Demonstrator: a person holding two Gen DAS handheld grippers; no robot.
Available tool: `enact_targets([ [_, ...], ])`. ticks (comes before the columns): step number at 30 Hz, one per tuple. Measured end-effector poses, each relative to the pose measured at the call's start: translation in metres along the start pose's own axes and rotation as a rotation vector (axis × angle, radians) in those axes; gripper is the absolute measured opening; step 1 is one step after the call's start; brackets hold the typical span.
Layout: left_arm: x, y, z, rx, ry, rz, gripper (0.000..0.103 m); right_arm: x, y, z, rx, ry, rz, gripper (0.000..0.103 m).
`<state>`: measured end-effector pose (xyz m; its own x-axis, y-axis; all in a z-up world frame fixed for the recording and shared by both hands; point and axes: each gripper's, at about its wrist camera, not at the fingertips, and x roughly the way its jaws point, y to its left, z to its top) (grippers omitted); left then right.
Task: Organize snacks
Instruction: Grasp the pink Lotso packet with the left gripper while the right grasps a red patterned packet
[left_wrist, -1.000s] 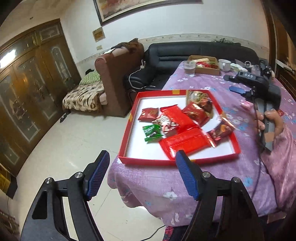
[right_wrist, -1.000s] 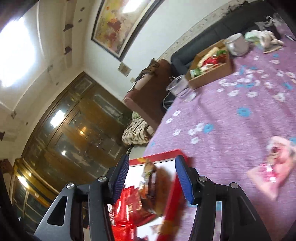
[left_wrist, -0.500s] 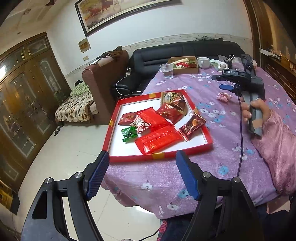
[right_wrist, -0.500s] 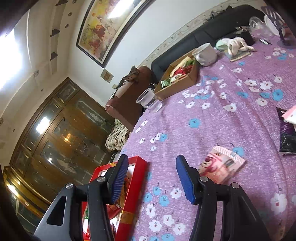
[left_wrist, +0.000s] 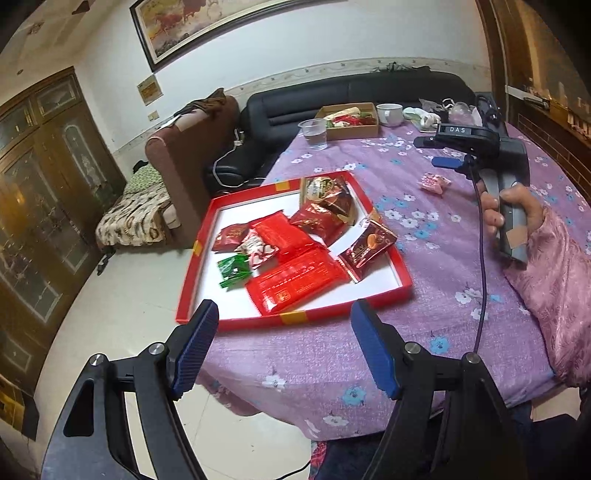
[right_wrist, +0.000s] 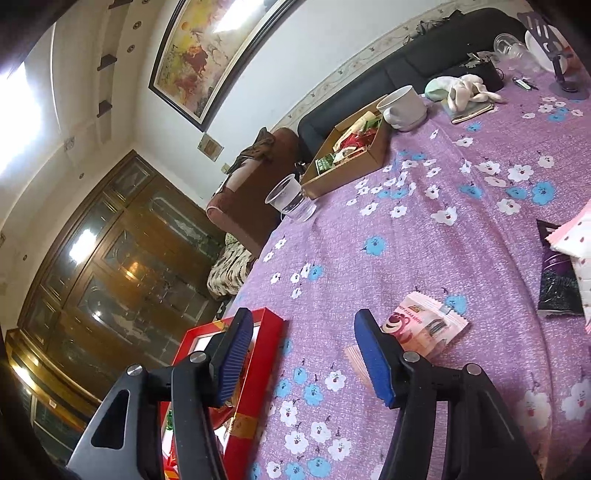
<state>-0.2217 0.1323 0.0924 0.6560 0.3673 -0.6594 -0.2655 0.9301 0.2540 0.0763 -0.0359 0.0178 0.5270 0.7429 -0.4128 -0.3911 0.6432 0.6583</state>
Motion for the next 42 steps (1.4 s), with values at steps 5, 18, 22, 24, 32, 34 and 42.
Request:
enact_targets([
  [5,0.025,-0.008,0.013,0.015,-0.012,-0.105,0.074,-0.026,0.011,0.004,-0.061,-0.042,-0.016,0.059],
  [18,0.075,-0.066,0.082,0.145,-0.047,-0.38,0.074,-0.216,-0.044,0.028,-0.016,-0.193,-0.306,0.074],
  [22,0.089,-0.081,0.1,0.151,-0.02,-0.409,0.074,-0.213,-0.07,0.042,0.035,-0.097,-0.379,0.075],
  [24,0.095,-0.085,0.104,0.149,-0.005,-0.405,0.074,-0.195,-0.077,0.043,0.039,-0.042,-0.372,0.075],
  [32,0.123,-0.095,0.114,0.153,0.074,-0.36,0.074,-0.118,-0.095,0.028,0.019,0.134,-0.401,0.073],
  [34,0.132,-0.102,0.12,0.168,0.083,-0.343,0.074,-0.113,-0.104,0.024,0.04,0.164,-0.403,0.073],
  [42,0.17,-0.158,0.155,0.273,0.084,-0.376,0.074,-0.111,-0.109,0.015,0.066,0.246,-0.344,0.072],
])
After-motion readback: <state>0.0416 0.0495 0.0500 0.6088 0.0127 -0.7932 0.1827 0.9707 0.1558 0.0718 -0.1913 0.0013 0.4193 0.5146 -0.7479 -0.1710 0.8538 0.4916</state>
